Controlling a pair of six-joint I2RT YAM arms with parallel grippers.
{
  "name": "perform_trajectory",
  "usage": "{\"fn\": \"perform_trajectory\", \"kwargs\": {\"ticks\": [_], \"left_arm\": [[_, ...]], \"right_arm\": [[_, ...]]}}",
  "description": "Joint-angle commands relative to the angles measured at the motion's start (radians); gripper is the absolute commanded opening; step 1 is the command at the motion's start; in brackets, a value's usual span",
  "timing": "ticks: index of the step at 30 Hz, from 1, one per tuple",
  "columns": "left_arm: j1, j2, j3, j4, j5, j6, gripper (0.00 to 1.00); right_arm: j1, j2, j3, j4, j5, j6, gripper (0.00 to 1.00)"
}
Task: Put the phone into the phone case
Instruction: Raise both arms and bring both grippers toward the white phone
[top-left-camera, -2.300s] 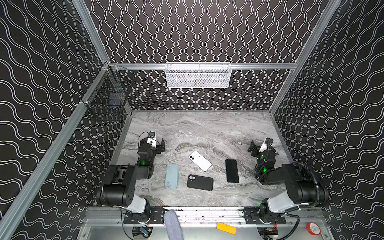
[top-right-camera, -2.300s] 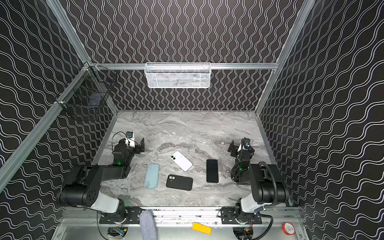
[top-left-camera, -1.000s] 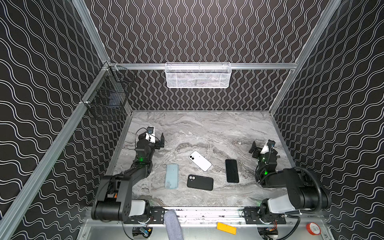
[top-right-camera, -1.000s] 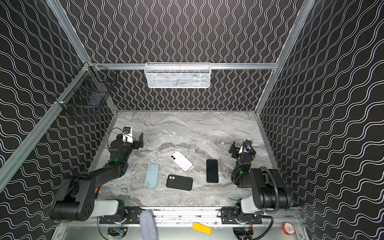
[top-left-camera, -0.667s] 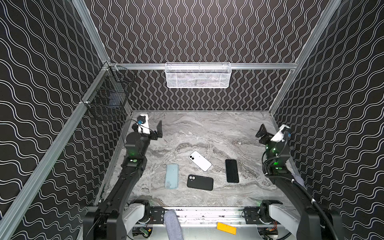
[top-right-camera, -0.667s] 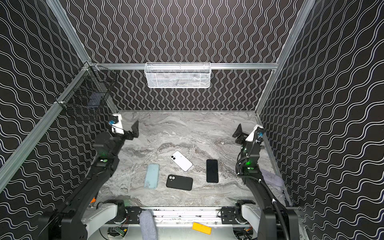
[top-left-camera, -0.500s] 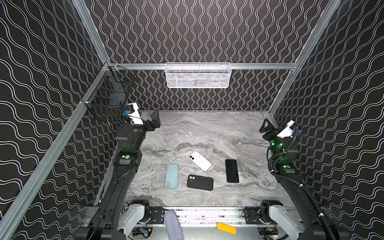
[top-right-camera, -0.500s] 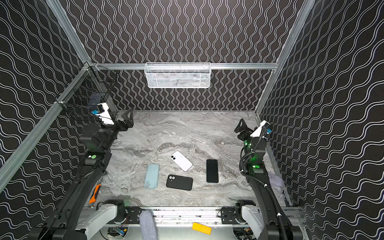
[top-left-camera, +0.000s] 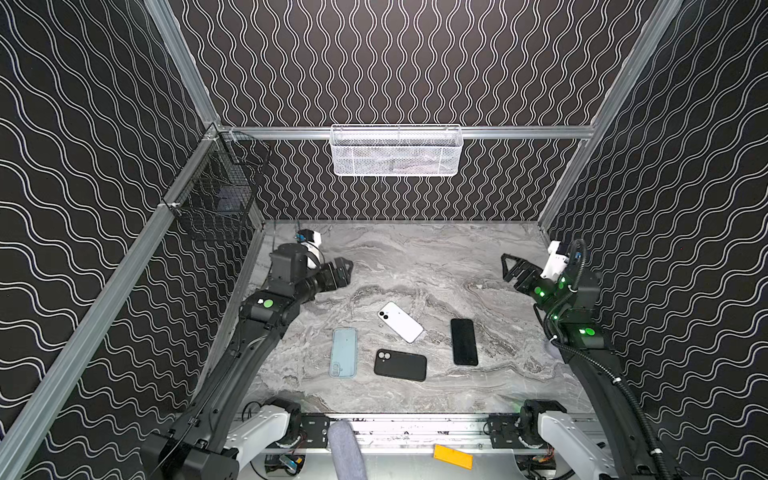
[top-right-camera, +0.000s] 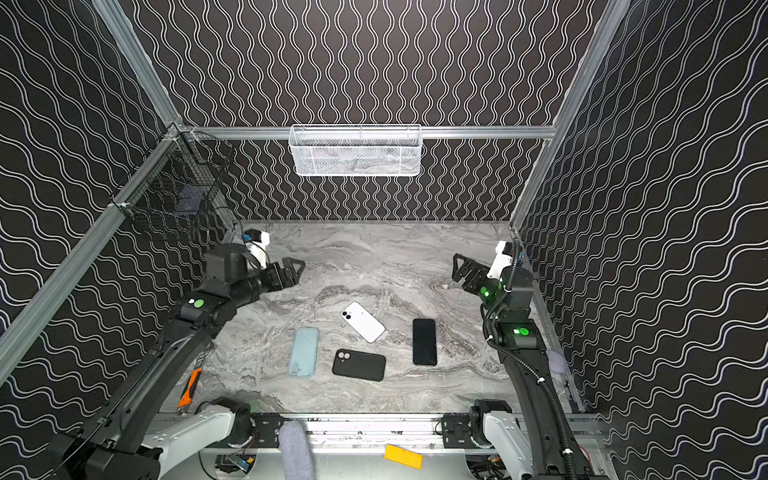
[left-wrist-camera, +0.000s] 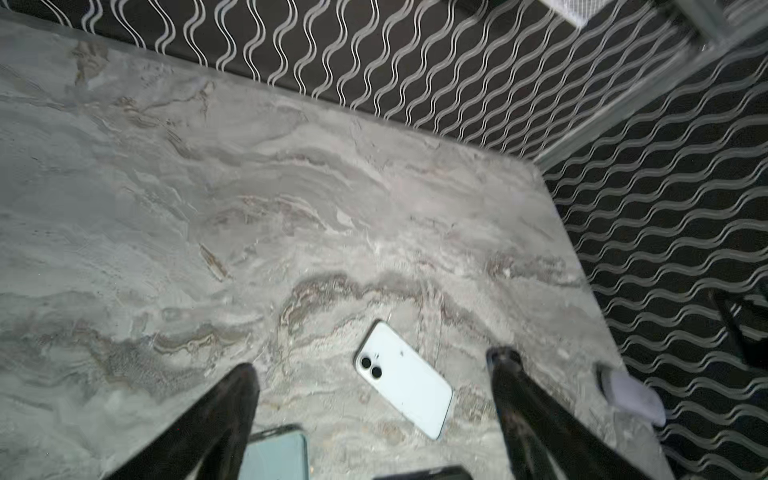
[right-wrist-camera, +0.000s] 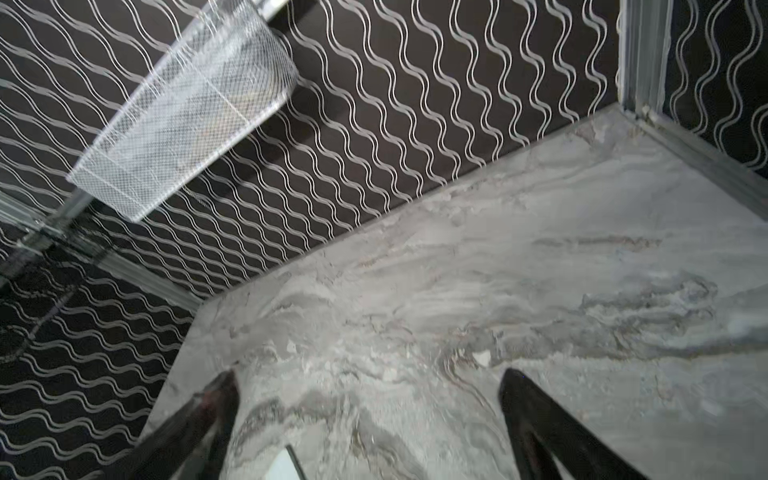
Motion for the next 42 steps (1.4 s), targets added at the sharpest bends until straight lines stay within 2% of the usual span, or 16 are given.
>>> {"fn": "perform_trajectory", "kwargs": {"ticks": [1,8,11,15,22,25,35,42], "left_arm": [[-0.022,0.005,-0.037,-0.015,-0.016,0.070,0.97],[-0.057,0.160,-0.082,0.023,0.103,0.010,0.99],[-0.067,0.189,-0.087,0.016,0.121,0.007,0.98],[-0.067,0.210,-0.094,-0.006,0.136,-0.036,0.98],[-0.069,0.228,-0.129,0.063,0.259,-0.162,0.99],[-0.069,0.258,-0.123,0.072,0.281,-0.184,0.99],[-0.073,0.352,-0.202,0.260,0.385,-0.346,0.99],[-0.084,0.402,-0.234,0.357,0.392,-0.425,0.99]], "right_arm": [[0.055,-0.005,0.012,-0.179,0.048,-0.055,0.99],[0.260,0.087,0.097,-0.314,0.280,-0.086,1.00],[0.310,0.153,0.135,-0.355,0.308,-0.092,1.00],[0.364,0.233,0.162,-0.374,0.285,-0.095,1.00],[0.439,0.383,0.224,-0.374,0.247,-0.087,1.00],[0.462,0.425,0.214,-0.332,0.191,-0.081,1.00],[0.491,0.483,0.130,-0.217,0.039,-0.034,1.00],[0.505,0.567,0.109,-0.136,-0.087,-0.014,1.00]]}}
